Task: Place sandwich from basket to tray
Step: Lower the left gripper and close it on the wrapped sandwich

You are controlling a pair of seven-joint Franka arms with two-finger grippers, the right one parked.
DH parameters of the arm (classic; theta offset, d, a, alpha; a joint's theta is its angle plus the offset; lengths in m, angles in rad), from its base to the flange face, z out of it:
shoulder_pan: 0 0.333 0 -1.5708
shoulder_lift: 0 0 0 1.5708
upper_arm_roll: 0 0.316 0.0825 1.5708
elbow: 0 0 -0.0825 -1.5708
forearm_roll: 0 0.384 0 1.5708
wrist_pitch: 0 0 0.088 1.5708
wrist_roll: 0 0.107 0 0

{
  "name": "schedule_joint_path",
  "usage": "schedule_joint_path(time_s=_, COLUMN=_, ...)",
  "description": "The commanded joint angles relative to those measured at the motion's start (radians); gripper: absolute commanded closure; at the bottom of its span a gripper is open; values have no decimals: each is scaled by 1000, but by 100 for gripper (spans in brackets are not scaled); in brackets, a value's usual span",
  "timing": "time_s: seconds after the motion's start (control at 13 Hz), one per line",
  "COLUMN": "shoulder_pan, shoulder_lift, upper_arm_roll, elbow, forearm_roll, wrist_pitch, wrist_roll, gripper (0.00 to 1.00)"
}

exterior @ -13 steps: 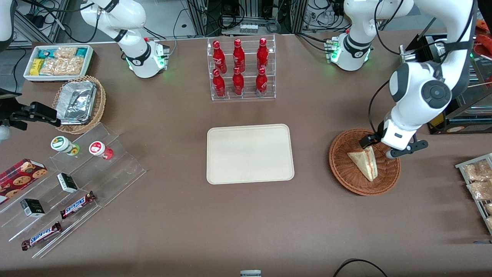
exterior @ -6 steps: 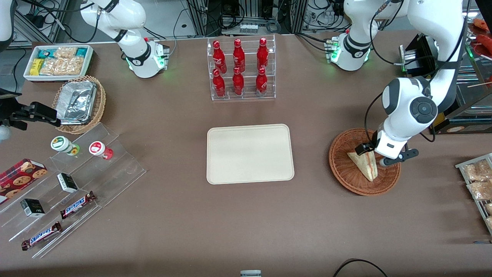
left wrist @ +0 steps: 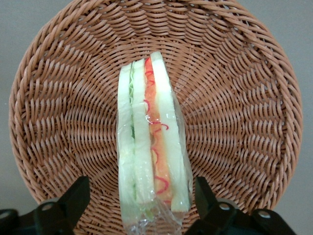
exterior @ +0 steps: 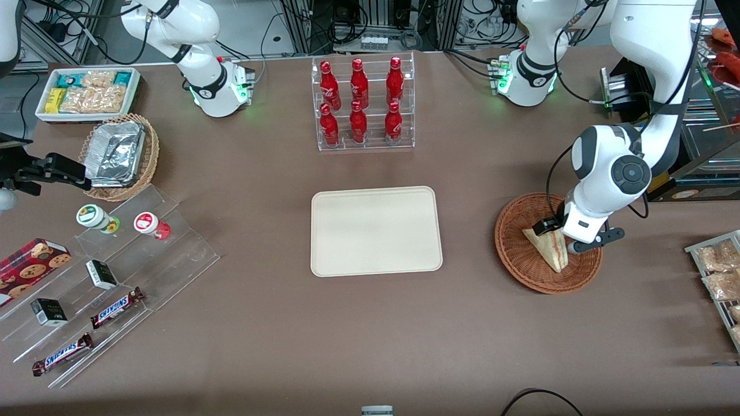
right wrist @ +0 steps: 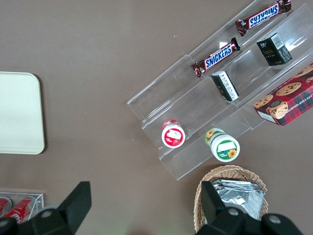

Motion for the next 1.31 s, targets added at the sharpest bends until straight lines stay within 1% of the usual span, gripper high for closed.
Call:
schedule_joint_path(time_s=0.0, shoulder_pan=-3, shoulder_lift=6, upper_arm_roll=3, elbow=17, forearm_roll=22, wrist_pitch=9, wrist_roll=-20, gripper=100)
schedule_joint_path(time_s=0.23, shoulder_pan=-3, shoulder_lift=-1, upper_arm_roll=3, elbow=43, forearm_roll=22, wrist_pitch=-12, wrist_roll=-22, gripper=100)
schedule_joint_path(time_s=0.31, shoulder_pan=-3, shoulder_lift=-7, upper_arm_roll=4, elbow=66, forearm_roll=22, wrist_pitch=-52, wrist_roll=-22, gripper=100)
schedule_joint_path(time_s=0.46, shoulder_pan=-5, shoulder_lift=-10, upper_arm_roll=3, elbow=154, forearm_roll=23, wrist_pitch=-199, wrist_roll=-20, gripper=100)
schedule_joint_path(time_s=0.69, shoulder_pan=-16, shoulder_lift=-51, upper_arm_roll=-3, elbow=269, forearm_roll=39, wrist_pitch=-397, wrist_roll=-23, gripper=100)
schedule_joint_path(time_s=0.85, shoulder_pan=-28, shoulder_lift=-60, upper_arm_roll=-36, elbow=358, forearm_roll=37, wrist_pitch=-509, wrist_roll=-43, gripper=100)
schedule_joint_path(time_s=1.0, shoulder_pan=-62, shoulder_lift=-45, upper_arm_roll=-68, elbow=435, forearm_roll=37, wrist_pitch=-573, wrist_roll=-159, gripper=100)
schedule_joint_path(time_s=1.23, shoulder_pan=-170, shoulder_lift=-10, upper_arm_roll=-73, elbow=507, forearm_roll=33, wrist_pitch=-571, wrist_roll=-365, gripper=100)
